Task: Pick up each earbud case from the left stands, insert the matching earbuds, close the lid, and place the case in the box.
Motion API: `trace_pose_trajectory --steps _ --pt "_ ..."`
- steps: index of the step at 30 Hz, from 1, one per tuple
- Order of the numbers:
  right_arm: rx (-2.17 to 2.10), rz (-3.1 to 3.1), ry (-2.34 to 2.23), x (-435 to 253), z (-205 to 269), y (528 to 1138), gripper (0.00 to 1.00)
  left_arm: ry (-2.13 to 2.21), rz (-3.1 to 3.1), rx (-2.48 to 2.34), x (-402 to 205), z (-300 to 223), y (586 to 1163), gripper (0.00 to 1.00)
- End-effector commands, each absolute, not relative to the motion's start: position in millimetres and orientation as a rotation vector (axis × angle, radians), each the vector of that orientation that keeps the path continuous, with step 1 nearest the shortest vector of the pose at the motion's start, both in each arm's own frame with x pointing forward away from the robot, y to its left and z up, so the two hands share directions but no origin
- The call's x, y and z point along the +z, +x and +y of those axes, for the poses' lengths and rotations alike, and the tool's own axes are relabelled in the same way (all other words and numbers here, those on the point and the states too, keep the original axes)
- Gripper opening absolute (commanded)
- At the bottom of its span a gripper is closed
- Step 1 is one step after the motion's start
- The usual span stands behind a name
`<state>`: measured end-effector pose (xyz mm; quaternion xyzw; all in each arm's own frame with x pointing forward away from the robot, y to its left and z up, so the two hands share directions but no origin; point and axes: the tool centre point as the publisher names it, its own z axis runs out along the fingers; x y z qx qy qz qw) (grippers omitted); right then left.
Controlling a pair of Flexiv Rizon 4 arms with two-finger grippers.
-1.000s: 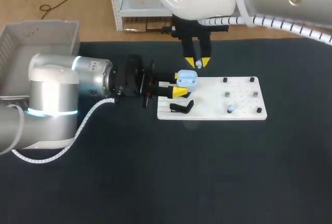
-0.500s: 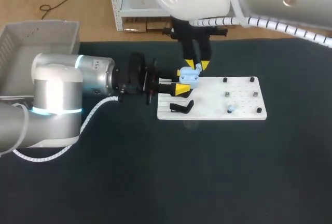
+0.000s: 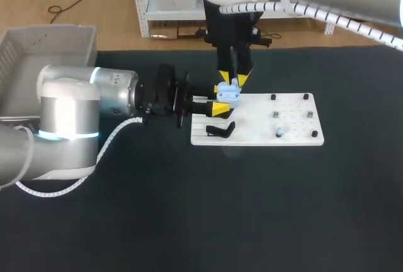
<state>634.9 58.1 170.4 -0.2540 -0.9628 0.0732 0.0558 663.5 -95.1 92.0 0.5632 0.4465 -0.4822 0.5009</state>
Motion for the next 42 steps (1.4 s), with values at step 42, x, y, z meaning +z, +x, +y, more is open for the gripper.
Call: trace_pose_trajectory --steps 42 --pt "0.300 -2.892 -0.788 141.7 68.2 651.0 0.00 1.335 1.096 -1.178 87.2 -88.3 657.4 0.00"
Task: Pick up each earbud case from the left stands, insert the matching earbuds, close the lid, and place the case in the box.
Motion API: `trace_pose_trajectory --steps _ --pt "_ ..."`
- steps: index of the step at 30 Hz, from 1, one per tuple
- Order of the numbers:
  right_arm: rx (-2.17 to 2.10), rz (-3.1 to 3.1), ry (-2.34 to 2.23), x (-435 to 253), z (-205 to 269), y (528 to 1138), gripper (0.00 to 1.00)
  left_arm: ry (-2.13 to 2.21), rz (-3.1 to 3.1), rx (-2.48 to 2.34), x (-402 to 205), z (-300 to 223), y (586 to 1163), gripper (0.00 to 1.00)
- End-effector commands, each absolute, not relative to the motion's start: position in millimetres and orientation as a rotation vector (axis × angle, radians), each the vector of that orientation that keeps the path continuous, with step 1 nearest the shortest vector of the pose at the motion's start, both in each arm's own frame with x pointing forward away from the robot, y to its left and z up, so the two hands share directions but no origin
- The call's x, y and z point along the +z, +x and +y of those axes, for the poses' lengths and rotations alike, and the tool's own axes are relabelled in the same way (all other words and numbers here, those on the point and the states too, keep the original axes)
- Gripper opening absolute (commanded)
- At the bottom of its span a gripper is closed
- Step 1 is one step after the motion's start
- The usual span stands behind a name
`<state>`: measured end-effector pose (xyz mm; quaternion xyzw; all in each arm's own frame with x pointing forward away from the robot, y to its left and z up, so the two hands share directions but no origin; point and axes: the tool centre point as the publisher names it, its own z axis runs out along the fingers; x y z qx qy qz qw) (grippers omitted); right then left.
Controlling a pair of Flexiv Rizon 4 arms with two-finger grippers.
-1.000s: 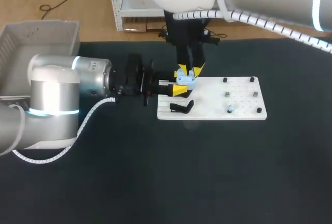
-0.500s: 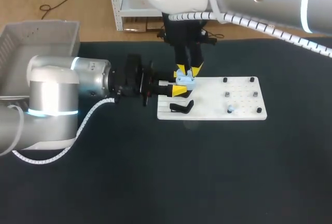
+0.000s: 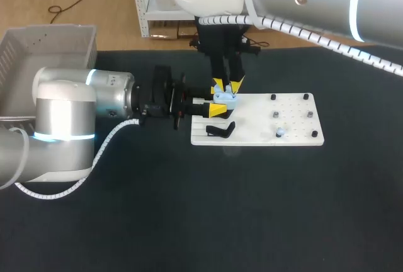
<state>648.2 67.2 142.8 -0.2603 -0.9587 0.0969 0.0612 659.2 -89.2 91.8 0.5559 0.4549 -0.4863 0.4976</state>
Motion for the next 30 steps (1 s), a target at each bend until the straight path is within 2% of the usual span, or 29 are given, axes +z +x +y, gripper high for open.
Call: trace_pose_trajectory --steps 1,30 --pt "0.302 -2.891 -0.789 141.3 68.1 651.1 0.00 1.335 1.096 -1.178 87.2 -88.3 657.4 0.00" --pt "0.321 -2.880 -0.796 131.8 63.7 650.2 0.00 1.335 1.096 -1.178 87.2 -88.3 657.4 0.00"
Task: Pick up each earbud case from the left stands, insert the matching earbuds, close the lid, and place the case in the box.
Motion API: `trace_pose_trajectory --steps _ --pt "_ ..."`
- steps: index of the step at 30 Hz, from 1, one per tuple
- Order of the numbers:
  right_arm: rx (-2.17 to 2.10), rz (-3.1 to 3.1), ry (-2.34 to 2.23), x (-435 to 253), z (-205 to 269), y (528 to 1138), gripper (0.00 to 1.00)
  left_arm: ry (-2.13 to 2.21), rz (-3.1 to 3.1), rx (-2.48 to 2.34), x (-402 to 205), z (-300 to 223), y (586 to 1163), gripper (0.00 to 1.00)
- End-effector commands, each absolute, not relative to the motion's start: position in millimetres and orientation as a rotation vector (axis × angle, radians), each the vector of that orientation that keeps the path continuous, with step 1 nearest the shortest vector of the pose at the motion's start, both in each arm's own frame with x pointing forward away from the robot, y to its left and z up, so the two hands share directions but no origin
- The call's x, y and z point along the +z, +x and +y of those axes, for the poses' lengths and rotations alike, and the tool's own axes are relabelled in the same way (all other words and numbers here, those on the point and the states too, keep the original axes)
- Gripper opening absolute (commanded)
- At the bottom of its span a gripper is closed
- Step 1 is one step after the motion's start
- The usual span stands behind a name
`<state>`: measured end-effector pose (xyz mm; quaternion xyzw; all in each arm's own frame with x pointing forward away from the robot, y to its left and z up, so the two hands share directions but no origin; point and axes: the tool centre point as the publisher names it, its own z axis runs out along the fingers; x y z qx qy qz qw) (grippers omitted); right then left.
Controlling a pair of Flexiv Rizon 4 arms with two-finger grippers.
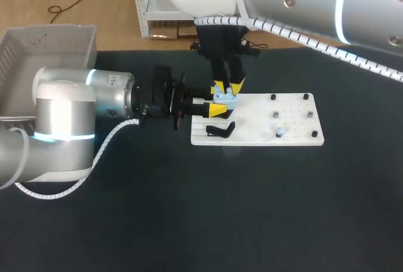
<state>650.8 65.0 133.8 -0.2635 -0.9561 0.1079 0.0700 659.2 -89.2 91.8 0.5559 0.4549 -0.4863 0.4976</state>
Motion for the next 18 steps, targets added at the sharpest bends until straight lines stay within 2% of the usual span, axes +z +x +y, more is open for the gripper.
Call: trace_pose_trajectory --steps 1,13,16,18 --pt "0.321 -2.880 -0.796 131.5 63.6 650.4 0.00 1.335 1.096 -1.178 87.2 -88.3 657.4 0.00" --pt "0.333 -2.883 -0.793 126.6 64.0 653.8 0.00 1.335 1.096 -1.178 87.2 -88.3 657.4 0.00" --pt "0.333 -2.882 -0.792 125.9 64.3 654.3 0.36 1.335 1.096 -1.178 87.2 -88.3 657.4 0.00" --pt "0.329 -2.884 -0.792 125.9 64.4 654.4 0.45 1.335 1.096 -1.178 87.2 -88.3 657.4 0.00"
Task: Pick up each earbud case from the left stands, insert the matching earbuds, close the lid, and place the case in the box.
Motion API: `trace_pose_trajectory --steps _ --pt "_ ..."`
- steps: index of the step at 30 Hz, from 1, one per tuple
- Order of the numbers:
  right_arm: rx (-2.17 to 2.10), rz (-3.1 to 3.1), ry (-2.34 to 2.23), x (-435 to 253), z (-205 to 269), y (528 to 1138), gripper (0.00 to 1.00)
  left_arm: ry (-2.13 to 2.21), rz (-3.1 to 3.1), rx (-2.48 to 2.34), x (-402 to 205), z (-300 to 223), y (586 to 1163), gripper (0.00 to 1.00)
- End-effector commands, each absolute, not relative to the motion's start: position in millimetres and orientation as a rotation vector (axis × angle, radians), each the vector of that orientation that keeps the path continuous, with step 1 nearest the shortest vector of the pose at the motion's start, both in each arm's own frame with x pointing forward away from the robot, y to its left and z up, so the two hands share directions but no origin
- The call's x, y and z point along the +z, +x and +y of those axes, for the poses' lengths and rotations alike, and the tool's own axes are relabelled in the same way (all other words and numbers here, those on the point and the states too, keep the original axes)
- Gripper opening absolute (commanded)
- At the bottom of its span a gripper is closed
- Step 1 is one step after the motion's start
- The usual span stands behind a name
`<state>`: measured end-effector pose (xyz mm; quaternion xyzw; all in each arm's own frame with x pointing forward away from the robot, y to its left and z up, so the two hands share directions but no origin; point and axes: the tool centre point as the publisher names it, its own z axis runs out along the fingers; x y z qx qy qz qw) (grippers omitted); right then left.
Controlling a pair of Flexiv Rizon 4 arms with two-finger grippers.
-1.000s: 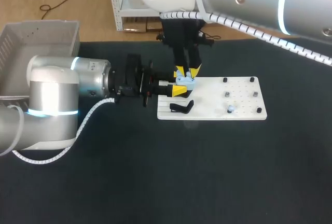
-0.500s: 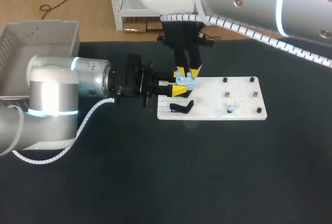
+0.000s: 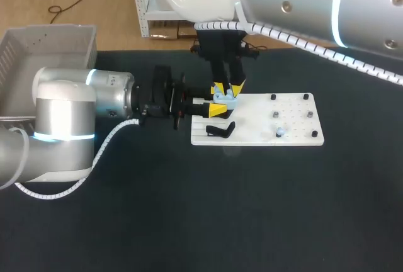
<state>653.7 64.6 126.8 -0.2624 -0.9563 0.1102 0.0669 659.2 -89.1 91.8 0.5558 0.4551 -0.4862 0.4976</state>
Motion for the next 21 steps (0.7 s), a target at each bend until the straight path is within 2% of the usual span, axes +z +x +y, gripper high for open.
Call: trace_pose_trajectory --steps 1,3,11,21 --pt "0.325 -2.888 -0.793 126.7 64.4 654.3 0.48 1.335 1.096 -1.178 87.2 -88.3 657.4 0.00" --pt "0.307 -2.901 -0.794 131.1 64.4 652.0 0.51 1.335 1.096 -1.178 87.2 -88.3 657.4 0.00" --pt "0.020 -3.098 -0.693 162.4 56.9 628.3 0.40 1.335 1.096 -1.178 87.2 -88.3 657.4 0.00" --pt "-0.333 -3.341 -0.437 174.2 22.7 605.6 0.42 1.335 1.096 -1.178 87.2 -88.3 657.4 0.00"
